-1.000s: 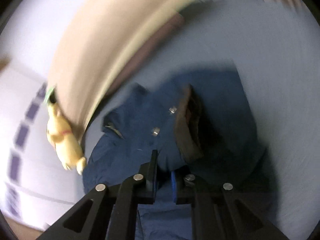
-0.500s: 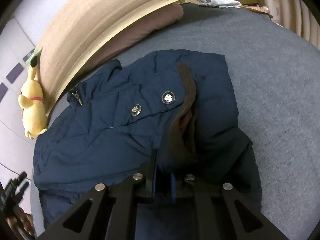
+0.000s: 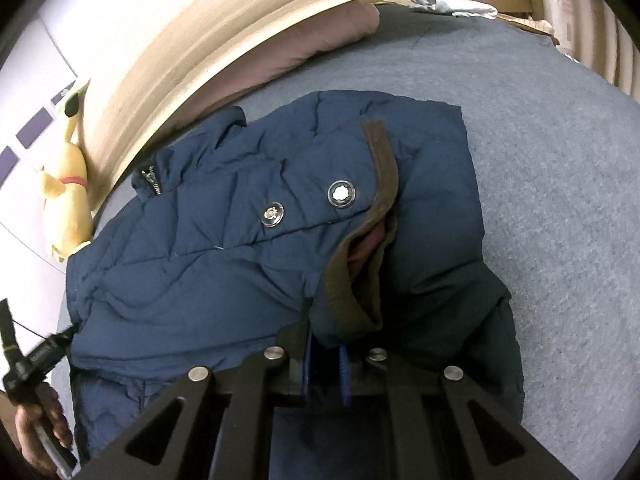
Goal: Fold large clothes
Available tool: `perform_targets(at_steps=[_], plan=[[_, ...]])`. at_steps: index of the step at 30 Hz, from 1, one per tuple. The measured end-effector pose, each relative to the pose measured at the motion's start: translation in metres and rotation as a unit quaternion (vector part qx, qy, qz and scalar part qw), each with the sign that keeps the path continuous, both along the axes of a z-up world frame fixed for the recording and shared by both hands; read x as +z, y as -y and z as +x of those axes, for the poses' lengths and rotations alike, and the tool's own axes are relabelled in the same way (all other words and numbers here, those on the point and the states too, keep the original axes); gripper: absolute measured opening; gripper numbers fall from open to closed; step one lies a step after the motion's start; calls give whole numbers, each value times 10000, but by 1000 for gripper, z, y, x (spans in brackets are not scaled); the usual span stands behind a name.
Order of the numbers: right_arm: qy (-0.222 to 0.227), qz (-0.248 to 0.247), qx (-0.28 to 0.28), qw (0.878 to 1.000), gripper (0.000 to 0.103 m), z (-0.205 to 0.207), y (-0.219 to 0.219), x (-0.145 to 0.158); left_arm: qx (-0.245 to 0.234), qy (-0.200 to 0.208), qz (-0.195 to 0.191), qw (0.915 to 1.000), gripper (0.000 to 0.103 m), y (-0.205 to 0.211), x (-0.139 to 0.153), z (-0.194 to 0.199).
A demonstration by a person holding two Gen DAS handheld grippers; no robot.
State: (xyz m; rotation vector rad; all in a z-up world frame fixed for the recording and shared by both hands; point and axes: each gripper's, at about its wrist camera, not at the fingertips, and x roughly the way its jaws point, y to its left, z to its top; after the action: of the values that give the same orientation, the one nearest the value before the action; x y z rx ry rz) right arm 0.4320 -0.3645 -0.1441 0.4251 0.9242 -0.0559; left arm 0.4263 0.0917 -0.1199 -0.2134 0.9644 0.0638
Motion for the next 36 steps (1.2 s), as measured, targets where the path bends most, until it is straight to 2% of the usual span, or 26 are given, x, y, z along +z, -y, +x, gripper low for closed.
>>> perform_targets(at_steps=[3, 4, 6, 8, 9, 12, 16, 18, 20, 21, 22, 23, 25, 26, 27, 28, 29, 30, 31, 32, 33, 35, 36], plan=[[-2, -41, 10, 10000, 11, 1, -2, -2, 18, 203, -91, 9998, 78, -9, 8, -5], [-3, -51, 15, 10000, 11, 2, -2, -2, -94, 139, -8, 9999, 78, -8, 5, -4], [-20, -53, 27, 10000, 11, 4, -3, -3, -200, -169, 444, 9987, 79, -1, -9, -2], [-59, -51, 41, 10000, 11, 5, -3, -2, -151, -292, 209, 9992, 79, -7, -16, 0], [-74, -51, 43, 10000, 11, 6, -4, -2, 12, -293, -71, 9995, 79, -14, -13, 0], [-85, -80, 45, 9999, 11, 8, -5, -3, 154, 0, -687, 9975, 79, -29, 4, 3], [-14, -5, 41, 10000, 11, 7, -4, -4, 163, 163, -1153, 9931, 79, -40, 17, 29], [47, 28, 40, 10000, 11, 6, -3, -5, 229, -118, -1549, 9876, 79, -45, 6, 56], [107, 65, 39, 9999, 11, 6, -2, -7, 291, -475, -1713, 9836, 79, -45, -11, 72], [129, 99, 40, 9999, 11, 5, -1, -8, 311, -630, -1770, 9817, 75, -45, -20, 79], [149, 139, 40, 9998, 11, 6, 0, -8, 211, -533, -1728, 9833, 44, -42, -21, 82], [168, 169, 44, 9997, 11, 5, 1, -9, -94, -488, -1833, 9818, 23, -37, -19, 86], [209, 177, 57, 9996, 11, 5, 2, -11, -151, -247, -1650, 9859, 10, -30, -1, 83], [234, 182, 57, 9995, 11, 5, 2, -12, -208, -80, -1560, 9875, 10, -26, 8, 78], [254, 199, 54, 9995, 11, 5, 2, -12, -317, 348, -1338, 9899, 10, -20, 25, 69], [281, 242, 45, 9993, 11, 4, 3, -13, -438, 584, -1047, 9918, 10, -13, 29, 64], [305, 286, 42, 9991, 11, 1, 6, -14, -577, 443, -641, 9953, 10, -5, 18, 68], [333, 331, 37, 9989, 11, 1, 6, -15, -612, 125, -455, 9970, 11, -2, 0, 76], [347, 347, 48, 9988, 11, 1, 6, -15, -590, -154, -508, 9968, 14, -5, -18, 81], [352, 339, 64, 9988, 11, -1, 7, -16, -595, -146, -575, 9965, 15, -7, -28, 81], [348, 316, 70, 9989, 11, -1, 7, -16, -590, -20, -569, 9966, 15, -7, -27, 78], [344, 299, 73, 9989, 11, -1, 7, -16, -457, 115, -701, 9964, 24, -13, -21, 73], [349, 305, 71, 9989, 11, -1, 7, -16, -362, 151, -783, 9962, 31, -19, -17, 68]])
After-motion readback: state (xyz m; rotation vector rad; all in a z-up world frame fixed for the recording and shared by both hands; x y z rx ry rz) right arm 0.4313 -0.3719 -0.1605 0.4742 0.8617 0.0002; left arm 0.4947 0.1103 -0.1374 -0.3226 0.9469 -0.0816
